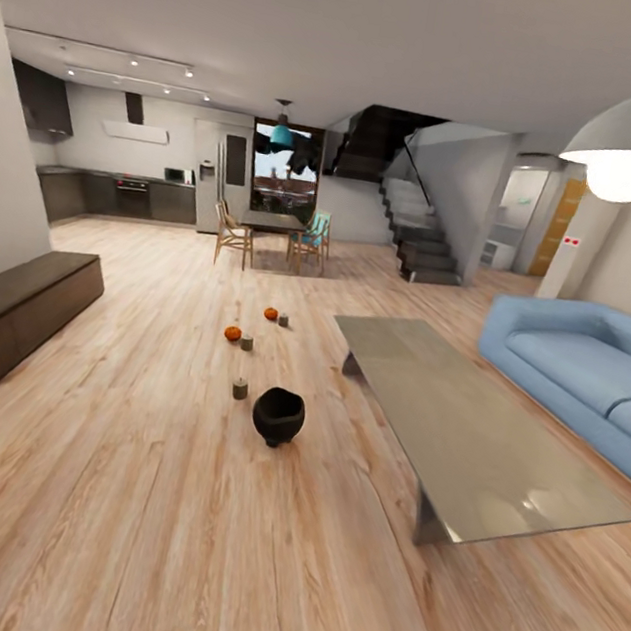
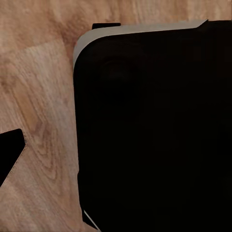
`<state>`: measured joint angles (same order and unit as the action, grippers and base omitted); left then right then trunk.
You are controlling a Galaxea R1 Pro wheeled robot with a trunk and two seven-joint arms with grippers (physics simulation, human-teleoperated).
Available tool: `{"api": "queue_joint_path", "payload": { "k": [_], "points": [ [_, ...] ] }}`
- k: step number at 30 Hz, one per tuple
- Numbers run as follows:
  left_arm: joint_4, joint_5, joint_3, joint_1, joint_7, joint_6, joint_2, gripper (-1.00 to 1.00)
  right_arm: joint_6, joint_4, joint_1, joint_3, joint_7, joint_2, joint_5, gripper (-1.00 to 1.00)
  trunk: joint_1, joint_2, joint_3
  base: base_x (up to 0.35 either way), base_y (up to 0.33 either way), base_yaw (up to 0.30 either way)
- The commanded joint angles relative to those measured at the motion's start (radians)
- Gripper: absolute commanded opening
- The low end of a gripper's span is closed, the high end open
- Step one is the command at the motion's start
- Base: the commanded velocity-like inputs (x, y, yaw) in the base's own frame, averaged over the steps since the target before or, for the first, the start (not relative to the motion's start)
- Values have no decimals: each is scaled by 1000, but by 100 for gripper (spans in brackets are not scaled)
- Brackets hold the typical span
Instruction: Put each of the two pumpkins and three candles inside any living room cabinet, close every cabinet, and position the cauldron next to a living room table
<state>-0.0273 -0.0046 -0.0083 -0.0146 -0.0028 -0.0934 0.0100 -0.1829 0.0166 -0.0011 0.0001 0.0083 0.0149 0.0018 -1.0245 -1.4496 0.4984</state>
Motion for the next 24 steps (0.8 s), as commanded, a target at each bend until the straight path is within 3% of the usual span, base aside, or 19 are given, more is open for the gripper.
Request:
{"api": "queue_joint_path", "payload": {
  "k": [1, 9, 24],
  "points": [
    [1, -1, -1, -1, 0, -4, 0, 100, -6, 2, 0, 0, 1, 0, 0, 100, 0, 0, 2, 240, 192, 211],
    [1, -1, -1, -1, 0, -4, -2, 100, -8, 2, 0, 0, 1, -1, 0, 100, 0, 0, 7, 286, 150, 189],
    [1, -2, -1, -1, 0, -4, -2, 100, -10, 2, 0, -1, 2, 0, 0, 100, 0, 0, 8, 331, 10, 15]
  ]
}}
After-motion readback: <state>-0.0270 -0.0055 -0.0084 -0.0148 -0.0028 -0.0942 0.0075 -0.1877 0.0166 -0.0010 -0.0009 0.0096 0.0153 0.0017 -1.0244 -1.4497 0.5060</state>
